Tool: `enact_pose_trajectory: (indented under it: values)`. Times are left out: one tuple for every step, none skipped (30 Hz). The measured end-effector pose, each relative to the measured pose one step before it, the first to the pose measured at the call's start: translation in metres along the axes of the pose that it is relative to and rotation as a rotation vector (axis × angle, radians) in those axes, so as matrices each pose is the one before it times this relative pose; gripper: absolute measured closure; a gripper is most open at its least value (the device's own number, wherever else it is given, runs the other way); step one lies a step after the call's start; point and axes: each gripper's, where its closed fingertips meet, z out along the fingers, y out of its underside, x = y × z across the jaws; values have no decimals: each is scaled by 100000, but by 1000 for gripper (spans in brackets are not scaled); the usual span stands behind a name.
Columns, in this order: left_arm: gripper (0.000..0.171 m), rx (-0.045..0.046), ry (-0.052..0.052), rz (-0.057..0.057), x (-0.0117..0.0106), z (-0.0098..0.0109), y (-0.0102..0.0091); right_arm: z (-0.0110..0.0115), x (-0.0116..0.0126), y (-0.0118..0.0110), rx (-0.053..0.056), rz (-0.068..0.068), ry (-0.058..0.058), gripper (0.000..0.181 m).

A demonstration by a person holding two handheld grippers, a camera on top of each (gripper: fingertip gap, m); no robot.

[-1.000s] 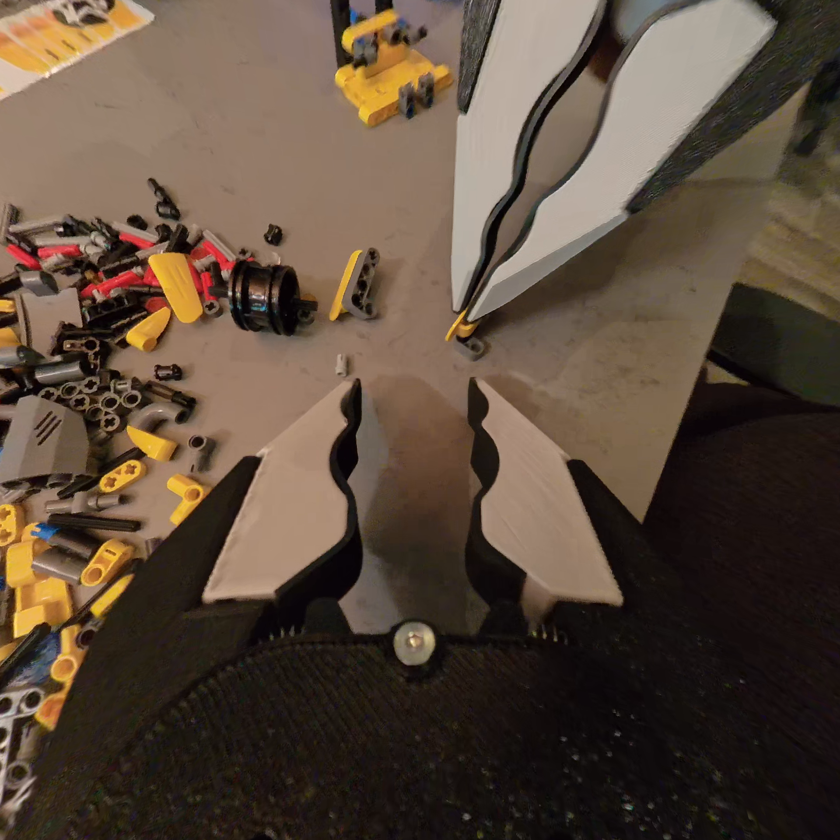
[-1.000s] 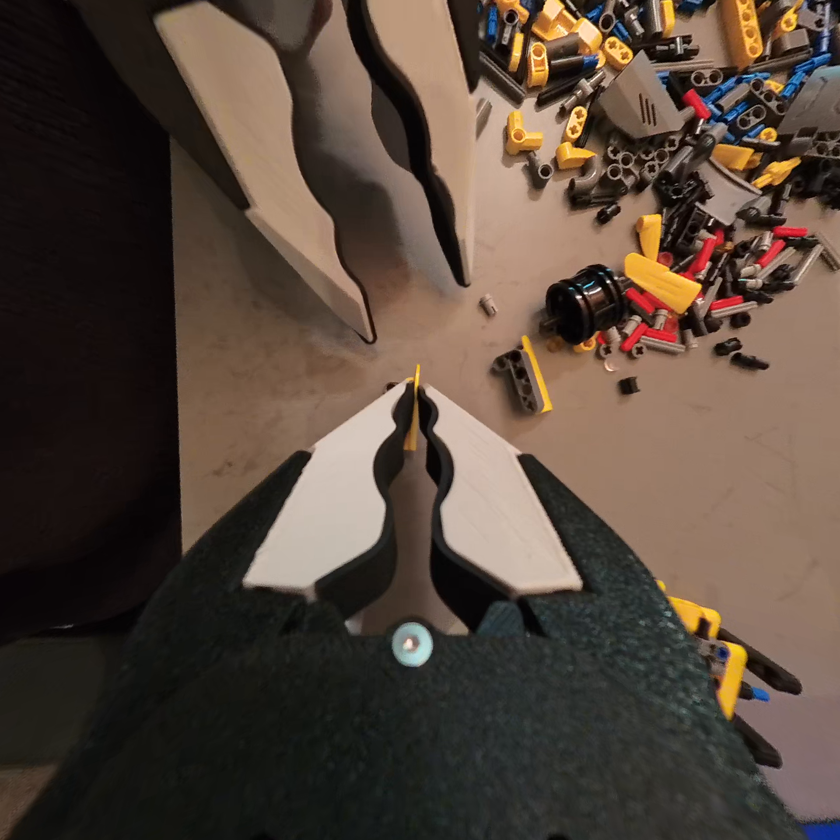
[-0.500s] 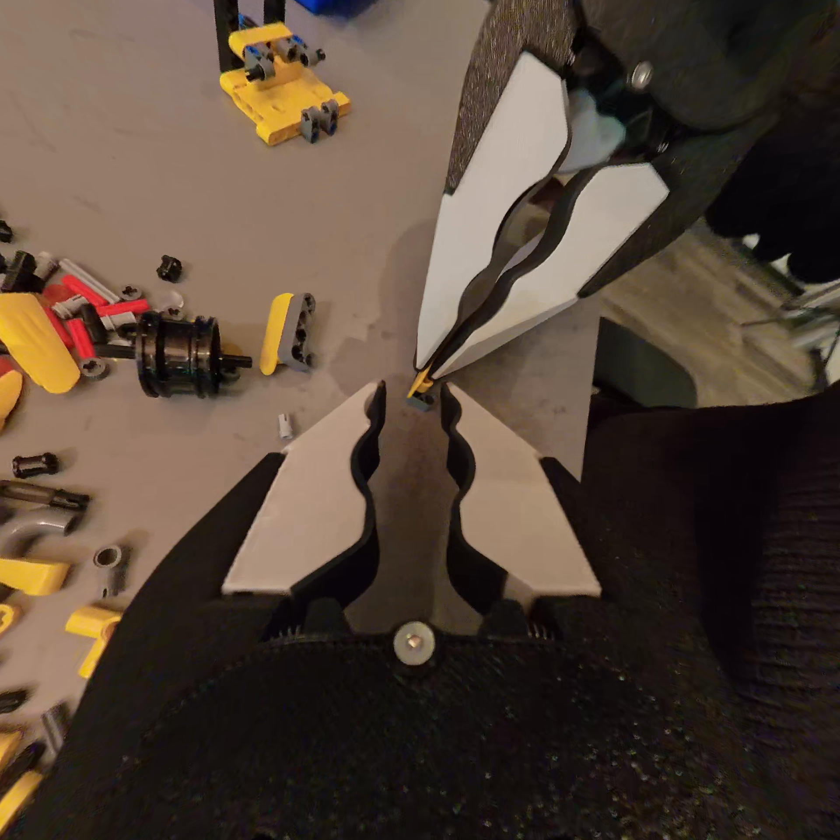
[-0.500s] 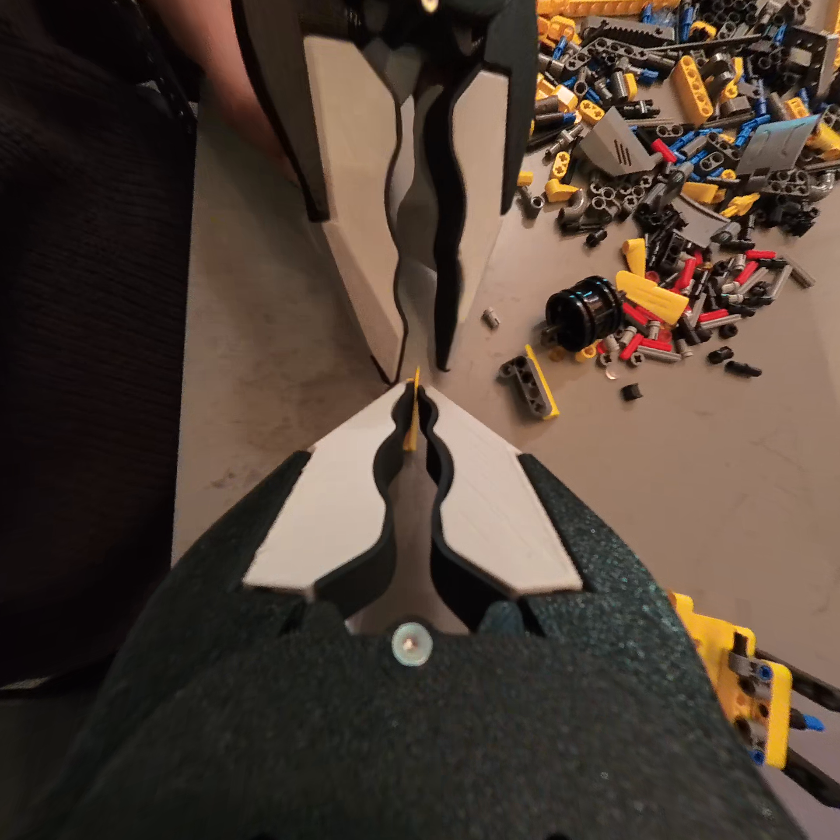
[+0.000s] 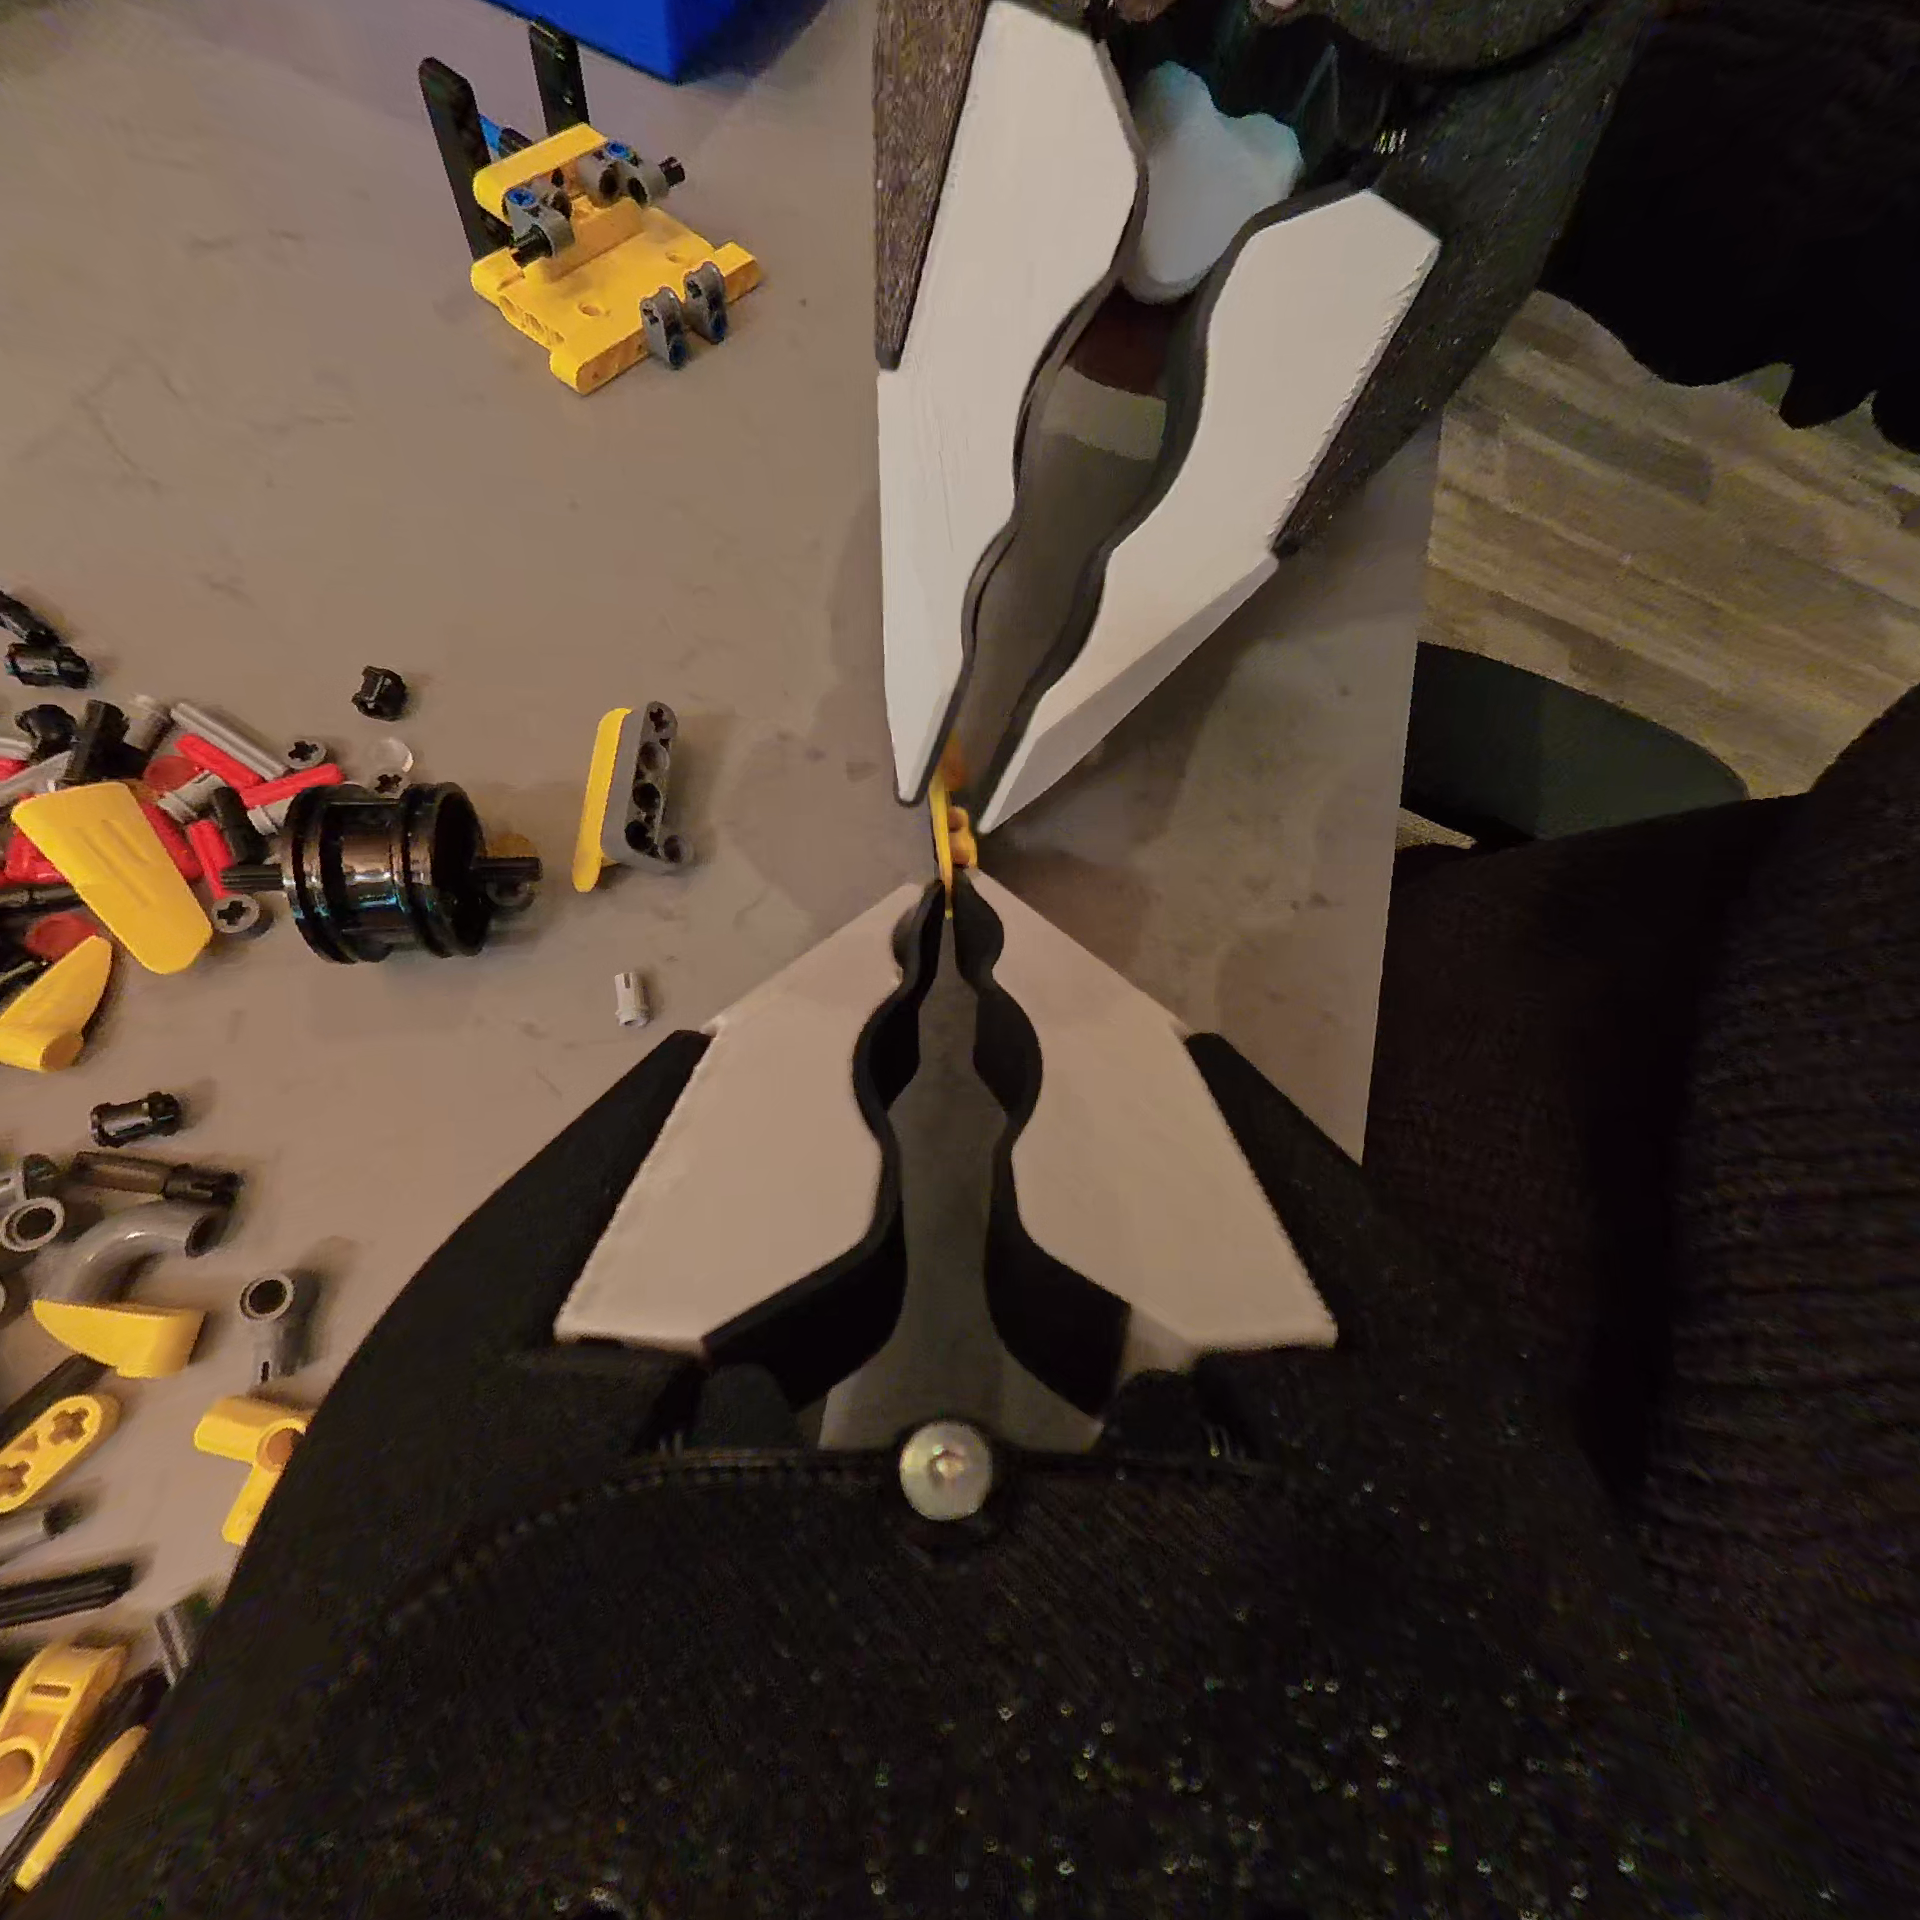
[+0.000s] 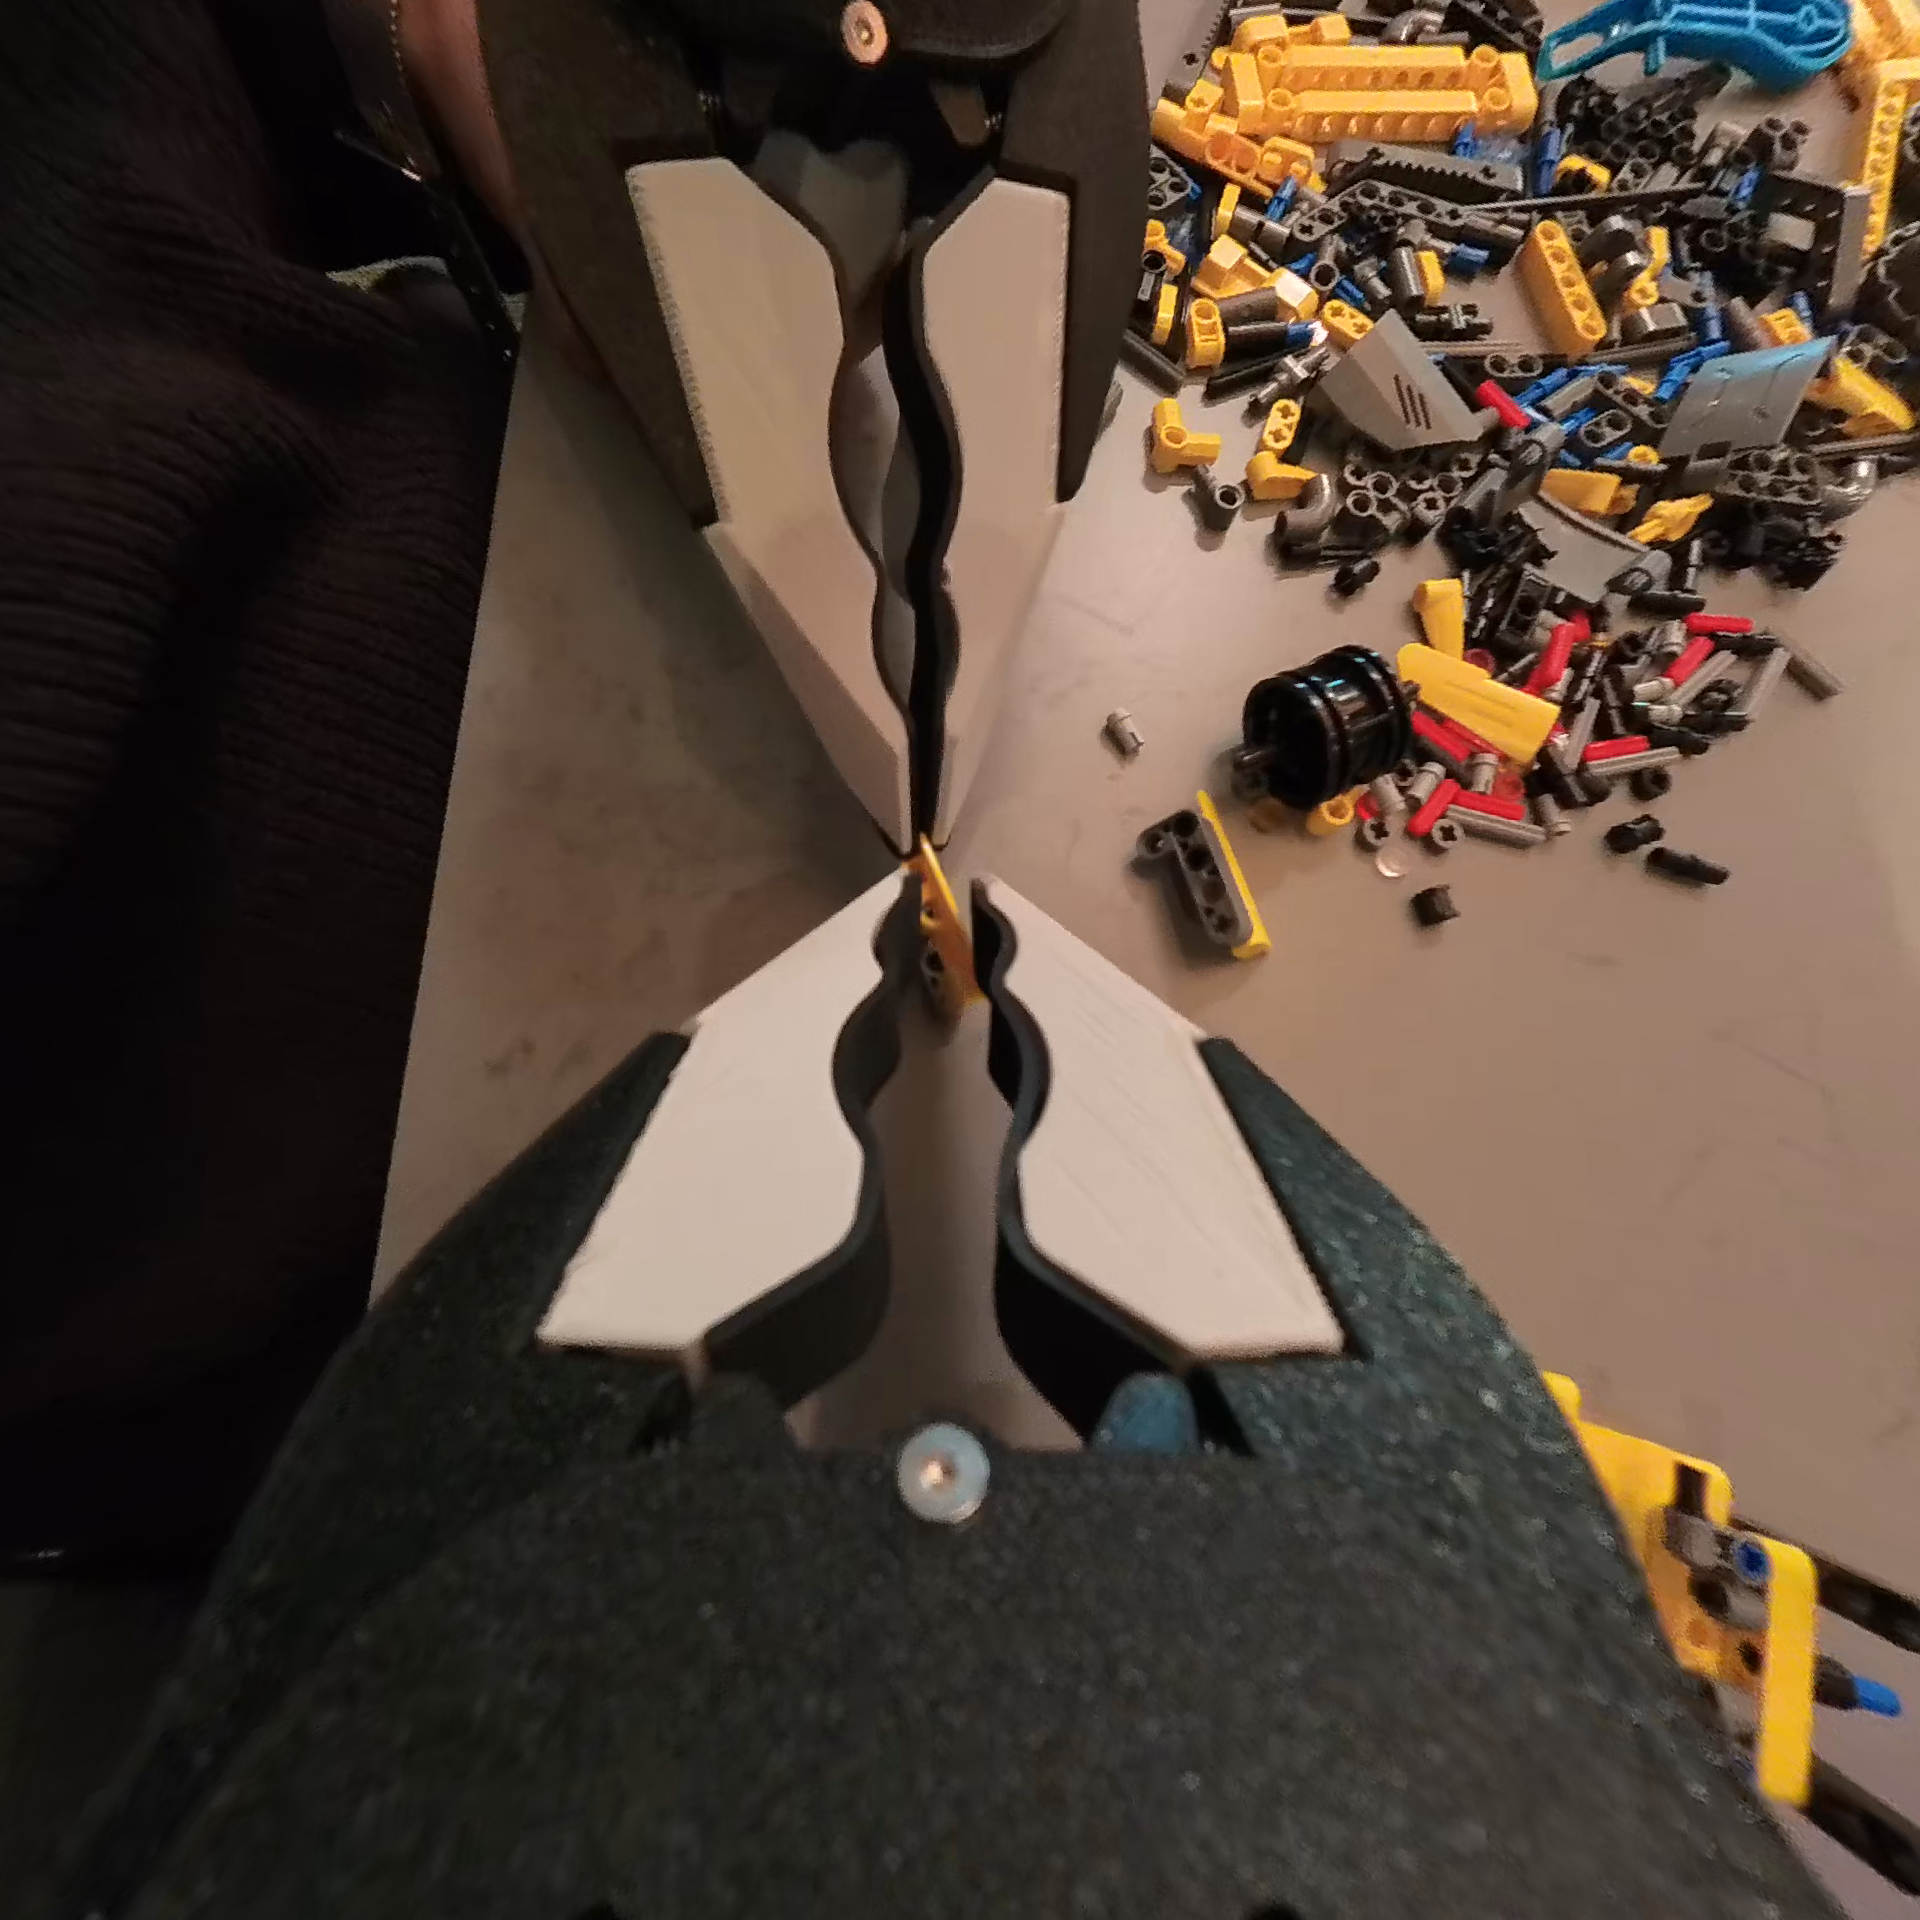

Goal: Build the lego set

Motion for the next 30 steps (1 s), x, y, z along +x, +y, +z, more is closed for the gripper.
enact_pose_trajectory:
  values:
    - [171, 145, -28, 26, -8, -14, -16, -242, 5, 7, 269, -189, 51, 172]
    - [171, 62, 92, -33, 11, -8, -13, -224, 6, 77, -127, 5, -206, 172]
    - [171, -8, 125, -76, 7, 2, 8, -188, 44, 130, -365, -134, -125, 172]
    - [171, -13, 255, -23, 24, -4, 0, -149, 63, 180, -643, -471, 73, 172]
    - [171, 7, 283, 127, 44, 3, 1, -67, 56, 187, -726, -837, 55, 171]
    - [171, -71, 124, 248, 41, 4, 14, 8, 41, 170, -767, -1033, -26, 171]
    - [171, -87, -245, 342, 11, 15, 3, 78, 36, 179, -916, -990, -52, 170]
    - [171, -85, -325, 476, 19, 10, 14, 113, -28, 130, -762, -969, -451, 170]
    - [171, -108, -525, 547, 0, 10, 18, 115, -37, 39, -264, -748, -556, 171]
    - [171, -39, -503, 689, 17, 8, 5, 102, -37, 28, -306, -489, -536, 174]
    - [171, 18, -601, 672, -2, 4, 0, 74, -59, 69, -772, -600, -601, 178]
    - [171, 70, -426, 643, 21, -6, -12, 30, -51, 25, -549, -749, -467, 178]
    - [171, 51, -391, 495, 14, -11, 1, 3, -53, 7, -463, -553, -500, 178]
    - [171, 42, -104, 332, 21, -3, -2, 0, -121, 33, -634, -302, -795, 179]
    - [171, 152, 239, 205, 52, -7, -27, 16, -97, 47, -700, -407, -546, 179]
    - [171, -9, 242, -33, 30, -8, 5, 11, -52, 35, -644, -959, 235, 179]
    - [171, -12, 365, 34, 49, -1, 2, 14, -52, 17, -713, -1782, 607, 180]
    - [171, -68, 177, 341, 62, 13, 9, -9, -38, 3, -919, -2117, 983, 180]
    - [171, -88, -249, 682, 47, -4, 12, -10, -21, 0, -1038, -1989, 1084, 180]
    - [171, -96, -458, 1018, 63, 9, 15, -19, -54, -2, -958, -1651, 919, 180]
    - [171, -189, -610, 1151, 73, 15, 35, -28, -73, -26, -707, -1438, 813, 180]
    - [171, -217, -890, 684, 18, 3, 48, -32, -42, -21, -520, -1362, 1060, 180]
    - [171, -43, -674, 7, 32, 8, 17, -17, -48, -16, -480, -1613, 1175, 180]
    - [171, -145, -99, -457, 67, -1, 33, -22, -29, -33, -492, -2064, 1619, 180]
    - [171, -240, 170, -779, 54, -3, 45, -11, 15, -43, -594, -2459, 2229, 180]
    - [171, -128, 218, -681, 33, 1, 40, -7, 30, -53, -657, -2905, 2746, 179]
    - [171, -140, 318, -343, 56, -24, 27, -12, -42, -59, -527, -3048, 2464, 179]
    - [171, -168, 281, -151, 81, -24, 25, -14, -81, -43, -428, -2312, 1774, 179]
    - [171, -144, -12, 107, 85, -11, 12, -32, -104, -23, -338, -1114, 872, 179]
    - [171, -151, -159, 588, 137, -4, 14, -50, -171, -18, -117, 280, -337, 179]
